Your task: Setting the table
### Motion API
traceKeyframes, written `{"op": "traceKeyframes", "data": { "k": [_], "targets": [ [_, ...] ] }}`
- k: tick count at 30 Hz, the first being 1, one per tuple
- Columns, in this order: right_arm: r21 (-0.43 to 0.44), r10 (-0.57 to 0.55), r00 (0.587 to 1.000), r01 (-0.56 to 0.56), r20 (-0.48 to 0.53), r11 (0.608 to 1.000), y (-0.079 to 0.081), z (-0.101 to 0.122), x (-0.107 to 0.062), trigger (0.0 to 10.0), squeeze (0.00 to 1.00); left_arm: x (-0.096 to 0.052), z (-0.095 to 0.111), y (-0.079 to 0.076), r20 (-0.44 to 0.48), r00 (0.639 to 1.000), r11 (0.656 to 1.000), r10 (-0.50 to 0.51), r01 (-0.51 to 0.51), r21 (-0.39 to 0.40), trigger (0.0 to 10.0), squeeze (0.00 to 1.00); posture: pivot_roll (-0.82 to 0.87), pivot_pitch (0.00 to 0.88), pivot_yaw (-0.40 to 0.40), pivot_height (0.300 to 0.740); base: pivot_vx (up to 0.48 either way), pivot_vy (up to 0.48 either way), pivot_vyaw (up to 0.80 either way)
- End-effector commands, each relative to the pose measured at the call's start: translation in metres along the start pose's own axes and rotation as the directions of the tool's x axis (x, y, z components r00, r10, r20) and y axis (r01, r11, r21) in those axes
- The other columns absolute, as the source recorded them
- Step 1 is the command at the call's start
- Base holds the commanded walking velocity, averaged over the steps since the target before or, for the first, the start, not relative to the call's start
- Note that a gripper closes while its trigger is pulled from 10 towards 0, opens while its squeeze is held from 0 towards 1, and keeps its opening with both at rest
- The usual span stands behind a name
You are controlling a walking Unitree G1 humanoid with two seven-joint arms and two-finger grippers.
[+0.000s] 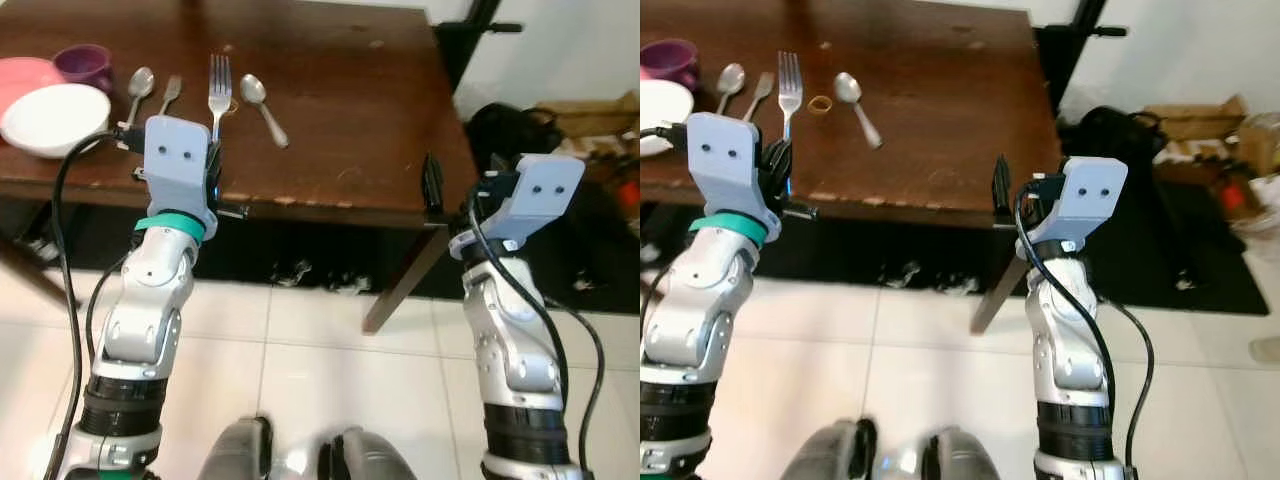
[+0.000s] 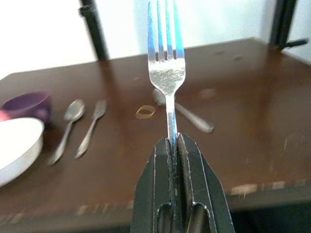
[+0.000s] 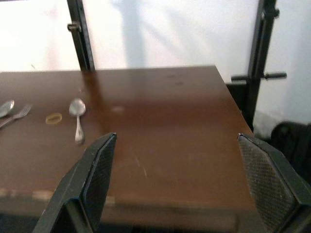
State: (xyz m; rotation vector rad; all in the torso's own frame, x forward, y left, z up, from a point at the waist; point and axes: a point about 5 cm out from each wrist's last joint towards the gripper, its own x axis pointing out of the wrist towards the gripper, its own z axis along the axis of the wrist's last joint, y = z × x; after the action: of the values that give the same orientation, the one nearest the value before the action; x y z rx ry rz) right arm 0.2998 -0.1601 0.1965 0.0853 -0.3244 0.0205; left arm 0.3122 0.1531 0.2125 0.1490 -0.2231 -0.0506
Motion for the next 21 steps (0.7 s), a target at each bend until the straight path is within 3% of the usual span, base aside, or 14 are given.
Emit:
{"op": "traceKeyframes", "data": {
  "k": [1, 21],
  "targets": [
    [-0.003, -0.021, 1.000, 0.021, -0.001, 1.000, -0.0055, -0.0007, -0.0017, 10.0, 0.00, -0.0010, -0.0023, -0.0041, -0.008, 1.000, 1.000, -0.014, 0.014, 0.002, 10.0, 0.00, 0.02, 0.060, 0.017, 0.740, -0.349, 0.000, 0.00],
    [0.000, -0.024, 1.000, 0.024, -0.001, 1.000, -0.0051, -0.0006, -0.0019, 10.0, 0.00, -0.0009, -0.0023, -0.0040, -0.010, 1.000, 1.000, -0.015, 0.015, 0.001, 10.0, 0.00, 0.02, 0.069, 0.019, 0.740, -0.347, 0.000, 0.00]
  ]
}}
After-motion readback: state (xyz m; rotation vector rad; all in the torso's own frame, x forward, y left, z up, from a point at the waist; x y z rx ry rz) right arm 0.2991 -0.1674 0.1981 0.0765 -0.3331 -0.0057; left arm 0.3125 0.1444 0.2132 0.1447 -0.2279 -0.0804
